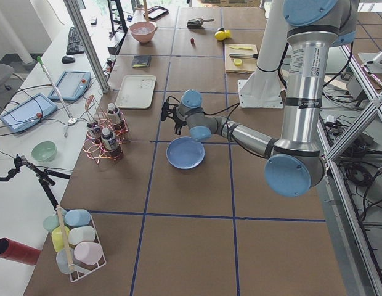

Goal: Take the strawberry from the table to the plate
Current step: 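Lower the left gripper to the light blue plate and grasp its rim, then slide the light blue plate with the left gripper to the table centre, then release the plate and withdraw the left arm while the right arm reaches toward the strawberry, then lower the right gripper onto the red strawberry and close on it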

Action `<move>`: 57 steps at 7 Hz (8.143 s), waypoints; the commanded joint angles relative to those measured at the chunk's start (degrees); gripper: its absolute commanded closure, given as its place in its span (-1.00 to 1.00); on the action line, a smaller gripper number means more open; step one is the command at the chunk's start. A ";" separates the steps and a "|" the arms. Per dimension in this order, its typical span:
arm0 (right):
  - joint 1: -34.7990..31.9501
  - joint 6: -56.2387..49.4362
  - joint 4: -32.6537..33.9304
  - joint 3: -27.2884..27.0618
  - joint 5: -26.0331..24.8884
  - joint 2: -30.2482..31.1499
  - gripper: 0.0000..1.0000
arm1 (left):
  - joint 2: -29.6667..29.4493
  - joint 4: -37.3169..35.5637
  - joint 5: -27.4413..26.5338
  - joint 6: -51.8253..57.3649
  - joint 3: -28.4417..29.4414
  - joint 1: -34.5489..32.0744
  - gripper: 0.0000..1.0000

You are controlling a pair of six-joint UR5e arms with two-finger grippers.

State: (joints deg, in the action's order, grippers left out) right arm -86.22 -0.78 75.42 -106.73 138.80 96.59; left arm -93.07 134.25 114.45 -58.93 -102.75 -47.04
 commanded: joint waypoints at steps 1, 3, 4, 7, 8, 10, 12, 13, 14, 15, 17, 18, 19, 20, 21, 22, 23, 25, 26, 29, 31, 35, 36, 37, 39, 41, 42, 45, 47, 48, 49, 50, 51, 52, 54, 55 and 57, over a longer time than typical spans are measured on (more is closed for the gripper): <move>0.00 0.08 -0.01 -0.05 -0.02 0.18 -1.00 | 6.53 -0.40 0.42 16.55 -0.07 -0.59 -0.70; 0.00 -0.01 -0.10 -0.05 -0.11 0.53 -1.00 | 12.54 8.59 -0.02 21.40 6.37 -3.32 -0.58; 0.00 -0.01 -0.10 -0.05 -0.11 0.53 -1.00 | 12.48 16.84 -0.02 20.01 12.17 -3.32 -0.51; 0.00 -0.09 -0.27 -0.05 -0.37 0.53 -1.00 | 11.25 20.62 0.07 8.59 14.08 -2.80 -0.03; 0.00 -0.09 -0.27 -0.05 -0.89 0.53 -1.00 | 11.16 21.57 0.24 4.39 13.81 -2.71 0.99; 0.00 -0.09 -0.18 -0.05 -0.90 0.53 -1.00 | 10.63 22.37 0.33 3.47 14.07 -2.62 1.00; 0.00 -0.09 -0.18 -0.05 -0.90 0.53 -1.00 | 10.72 22.29 0.51 3.82 13.72 -2.62 1.00; 0.00 -0.09 -0.18 -0.05 -0.90 0.53 -1.00 | 10.54 21.94 0.51 3.99 13.72 -2.62 0.62; 0.00 -0.01 -0.18 -0.05 -0.90 0.53 -1.00 | 10.37 21.67 0.51 4.00 13.90 -2.53 0.43; 0.00 -0.01 -0.18 0.03 -0.99 0.53 -1.00 | 9.41 21.67 0.42 4.08 14.59 -2.53 0.43; 0.09 -0.01 -0.18 -0.05 -1.07 0.53 -1.00 | 9.31 21.67 -0.02 4.08 14.95 -2.53 0.42; 0.00 -0.09 -0.18 -0.05 -1.07 0.44 -1.00 | 9.31 21.67 -0.10 4.00 14.95 -2.45 0.45; 0.00 -0.01 -0.18 -0.05 -1.07 0.53 -1.00 | 9.31 21.76 -0.11 3.65 14.78 -2.45 0.84; 0.00 -0.01 -0.18 -0.05 -0.99 0.53 -1.00 | 9.22 21.93 -0.02 3.56 14.69 -2.36 1.00; 0.00 -0.01 -0.18 -0.05 -0.99 0.53 -1.00 | 9.14 21.94 0.24 3.47 13.99 -2.36 1.00; 0.00 -0.01 -0.10 -0.05 -0.99 0.53 -1.00 | 9.05 21.07 0.42 3.38 11.29 -2.36 1.00; 0.00 0.08 -0.10 -0.05 -0.99 0.53 -1.00 | 8.27 15.66 0.42 3.38 6.91 -2.36 1.00; 0.00 0.08 -0.10 -0.05 -0.90 0.53 -1.00 | 1.53 5.52 -0.02 -5.26 1.07 0.17 1.00; 0.00 0.17 -0.10 -0.05 -0.99 0.53 -1.00 | -3.90 1.67 -0.45 -9.06 1.24 3.15 1.00; 0.00 0.17 0.08 -0.05 -0.99 0.18 -1.00 | -23.17 -13.04 -12.64 -20.32 5.17 17.20 1.00; 0.09 0.17 0.34 -0.05 -0.99 -0.17 -1.00 | -24.61 -12.87 -15.82 -20.88 7.30 21.01 1.00; 1.05 3.24 -0.10 -0.14 -0.99 -0.78 -1.00 | -23.22 -17.40 -10.61 -7.01 1.90 16.23 -1.00; 3.23 7.07 -0.10 -0.58 -1.07 -2.35 -1.00 | -22.69 -27.36 -2.56 3.89 -3.19 7.75 -1.00; 5.69 9.46 -0.01 -2.06 -1.25 -2.98 -1.00 | -19.98 -35.64 0.13 15.39 -7.24 -1.73 -1.00; 14.10 21.63 0.43 -7.06 -8.50 -2.90 -1.00 | -11.92 -42.65 5.93 50.24 -6.50 -19.14 -1.00; 21.77 34.30 0.87 -12.06 -13.19 -2.90 -1.00 | -4.79 -43.10 23.27 63.89 8.72 -36.67 -1.00; 24.32 37.23 2.00 -13.84 -13.81 -2.37 -1.00 | -3.01 -42.76 23.88 67.42 11.50 -39.59 -1.00; 30.13 39.18 -5.85 -12.46 -19.62 5.08 -1.00 | 2.62 -49.76 21.19 72.11 8.13 -41.73 -1.00; 38.62 47.93 -19.10 -3.80 -28.44 5.54 -1.00 | 4.48 -49.70 15.19 72.20 5.38 -41.91 -1.00; 39.89 49.55 -23.69 -0.44 -29.71 5.71 -0.98 | 4.22 -49.61 15.36 72.20 5.28 -41.91 -1.00; 39.99 49.22 -26.44 0.64 -30.68 7.28 -0.76 | 4.39 -49.61 15.45 72.29 4.94 -42.00 -1.00; 39.99 47.47 -26.72 3.52 -32.78 6.86 -0.76 | 4.91 -49.61 15.54 72.29 3.89 -42.00 -1.00; 39.99 46.67 -26.81 5.03 -33.67 6.51 -0.77 | 4.83 -49.52 15.54 72.29 3.88 -41.91 -1.00; 40.08 46.66 -26.81 6.09 -33.77 6.07 -0.76 | 4.92 -49.43 15.54 72.29 3.70 -42.00 -1.00; 40.08 46.66 -26.81 6.88 -33.94 4.67 -0.75 | 4.83 -49.43 15.54 72.29 3.70 -42.00 -1.00; 40.08 46.66 -26.81 7.67 -34.03 4.14 -0.75 | 4.83 -49.43 15.54 72.29 3.70 -42.00 -1.00; 40.16 46.66 -26.73 7.94 -35.88 3.96 -0.66 | 4.83 -49.43 15.45 72.29 3.70 -42.00 -1.00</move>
State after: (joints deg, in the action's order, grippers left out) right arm -46.11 45.88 48.62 -99.02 103.59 100.73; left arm -88.24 84.81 129.93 13.36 -99.05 -89.03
